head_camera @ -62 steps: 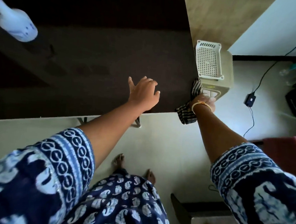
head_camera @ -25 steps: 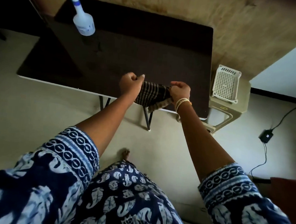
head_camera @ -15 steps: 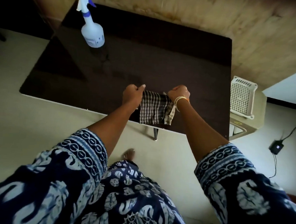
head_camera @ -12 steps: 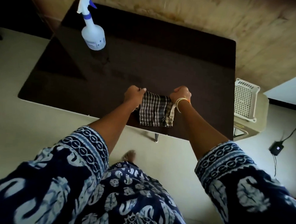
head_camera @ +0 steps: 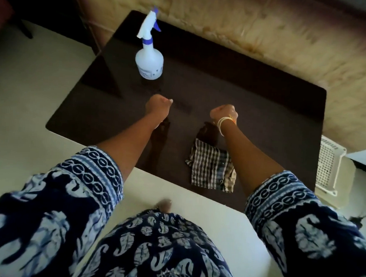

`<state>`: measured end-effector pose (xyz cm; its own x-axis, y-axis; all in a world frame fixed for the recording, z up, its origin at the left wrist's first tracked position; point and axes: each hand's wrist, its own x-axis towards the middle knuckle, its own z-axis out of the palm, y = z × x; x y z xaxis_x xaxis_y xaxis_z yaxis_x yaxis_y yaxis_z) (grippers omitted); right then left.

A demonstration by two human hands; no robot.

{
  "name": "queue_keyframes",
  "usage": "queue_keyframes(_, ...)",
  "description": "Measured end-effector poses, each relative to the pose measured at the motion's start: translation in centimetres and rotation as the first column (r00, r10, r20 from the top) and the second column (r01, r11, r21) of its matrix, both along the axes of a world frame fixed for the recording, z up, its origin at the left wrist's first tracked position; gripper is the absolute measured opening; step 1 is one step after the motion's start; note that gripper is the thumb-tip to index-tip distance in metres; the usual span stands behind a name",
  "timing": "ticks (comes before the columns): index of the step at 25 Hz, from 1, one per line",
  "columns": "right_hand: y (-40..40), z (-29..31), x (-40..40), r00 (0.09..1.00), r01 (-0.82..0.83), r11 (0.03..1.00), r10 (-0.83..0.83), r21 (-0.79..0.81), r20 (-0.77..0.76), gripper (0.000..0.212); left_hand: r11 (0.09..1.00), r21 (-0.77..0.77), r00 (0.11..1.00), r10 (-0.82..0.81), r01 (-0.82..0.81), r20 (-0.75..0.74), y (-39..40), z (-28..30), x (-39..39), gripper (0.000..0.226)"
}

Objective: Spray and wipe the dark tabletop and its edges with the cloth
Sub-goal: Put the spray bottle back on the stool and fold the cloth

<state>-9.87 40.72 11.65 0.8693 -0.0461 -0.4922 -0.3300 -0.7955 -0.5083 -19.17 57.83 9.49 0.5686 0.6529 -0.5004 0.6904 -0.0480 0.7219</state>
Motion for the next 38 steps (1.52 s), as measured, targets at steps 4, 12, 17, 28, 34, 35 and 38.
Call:
queue_keyframes(4, 8.1, -1.4, 3.4, 0.977, -0.210, 0.978, 0.210, -0.007, -0.027, 0.039, 0.993, -0.028, 0.993, 0.113, -0.113, -0.021, 5.2, -0.2, 0.7, 0.030)
queue_keyframes(12, 21.0, 1.3, 5.7, 0.860, -0.507, 0.843, 0.479, 0.180, 0.178, 0.055, 0.978, -0.021, 0.973, 0.211, -0.210, 0.094, 9.1, 0.1, 3.0, 0.050)
queue_keyframes(17, 24.1, 0.1, 6.7, 0.820, -0.570, 0.789, 0.528, 0.232, 0.219, 0.060, 0.969, -0.015, 0.966, 0.248, -0.247, 0.069, 9.5, -0.6, 2.5, 0.054)
queue_keyframes(28, 9.7, -0.6, 6.3, 0.868, -0.438, 0.851, 0.316, 0.290, 0.383, 0.037, 0.933, 0.354, 0.998, -0.066, 0.055, 0.020, 0.5, -1.2, 1.1, 0.050)
queue_keyframes(34, -6.7, 0.6, 8.9, 0.833, -0.269, 0.936, 0.108, 0.226, 0.542, 0.041, 0.843, 0.487, 0.947, -0.308, 0.229, 0.088, -12.0, -1.1, 5.3, 0.040)
queue_keyframes(35, -9.6, 1.0, 9.6, 0.829, -0.246, 0.941, 0.081, 0.231, 0.553, 0.039, 0.826, 0.504, 0.936, -0.340, 0.252, 0.090, -14.7, -1.1, 6.3, 0.039)
queue_keyframes(38, -17.7, 1.9, 11.6, 0.820, -0.191, 0.953, 0.024, 0.234, 0.572, 0.038, 0.777, 0.553, 0.907, -0.413, 0.302, 0.084, -22.4, -0.8, 8.8, 0.037)
